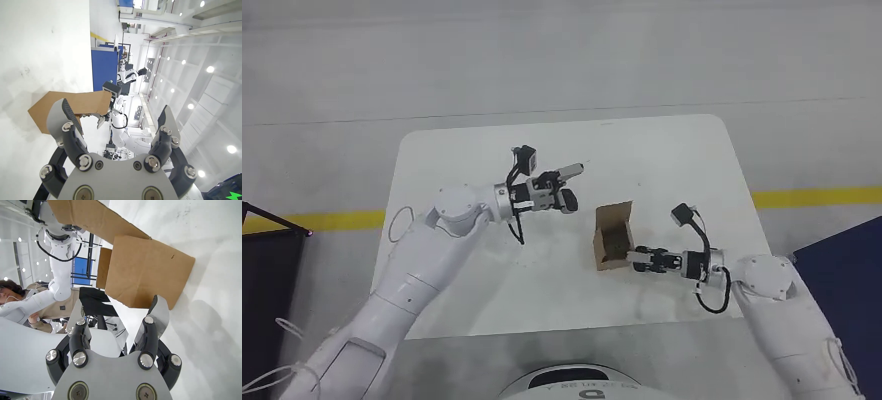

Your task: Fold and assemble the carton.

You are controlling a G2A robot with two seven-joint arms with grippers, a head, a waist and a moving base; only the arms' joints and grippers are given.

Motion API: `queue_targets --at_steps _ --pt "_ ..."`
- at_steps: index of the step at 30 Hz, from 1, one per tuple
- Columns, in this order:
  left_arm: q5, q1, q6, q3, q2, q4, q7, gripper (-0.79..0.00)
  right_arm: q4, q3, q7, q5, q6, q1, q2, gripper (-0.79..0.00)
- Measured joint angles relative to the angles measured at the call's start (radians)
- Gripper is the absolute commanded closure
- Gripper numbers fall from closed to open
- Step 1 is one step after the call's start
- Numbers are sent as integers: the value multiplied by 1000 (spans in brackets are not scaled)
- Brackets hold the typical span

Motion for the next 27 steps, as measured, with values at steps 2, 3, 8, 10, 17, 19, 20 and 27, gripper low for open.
queue_targets --at_steps 2,3,8,10,17,19,20,27 --pt "4 19 -6 -36 9 -13 9 -785 -8 -38 -6 1 0 19 -4 -597" --pt "5 28 -8 -51 13 -20 13 -785 -12 -56 -11 -2 1 28 -6 -594" --pt "15 79 -8 -126 31 -69 16 -785 -9 -127 -62 -25 -6 82 -15 -585" --pt "17 98 -6 -147 37 -88 14 -785 -6 -120 -95 -25 -19 97 -15 -594" --pt "13 134 -7 -184 46 -110 6 -785 -56 -21 -185 84 -119 56 -6 -785" --pt "10 136 -9 -186 46 -111 5 -785 -57 -20 -190 85 -119 55 -6 -785" --pt "6 136 -12 -187 45 -112 6 -785 -56 -21 -189 83 -118 56 -6 -785" --pt "-21 146 -37 -196 44 -98 7 -785 -68 -42 -170 53 -125 69 -6 -785"
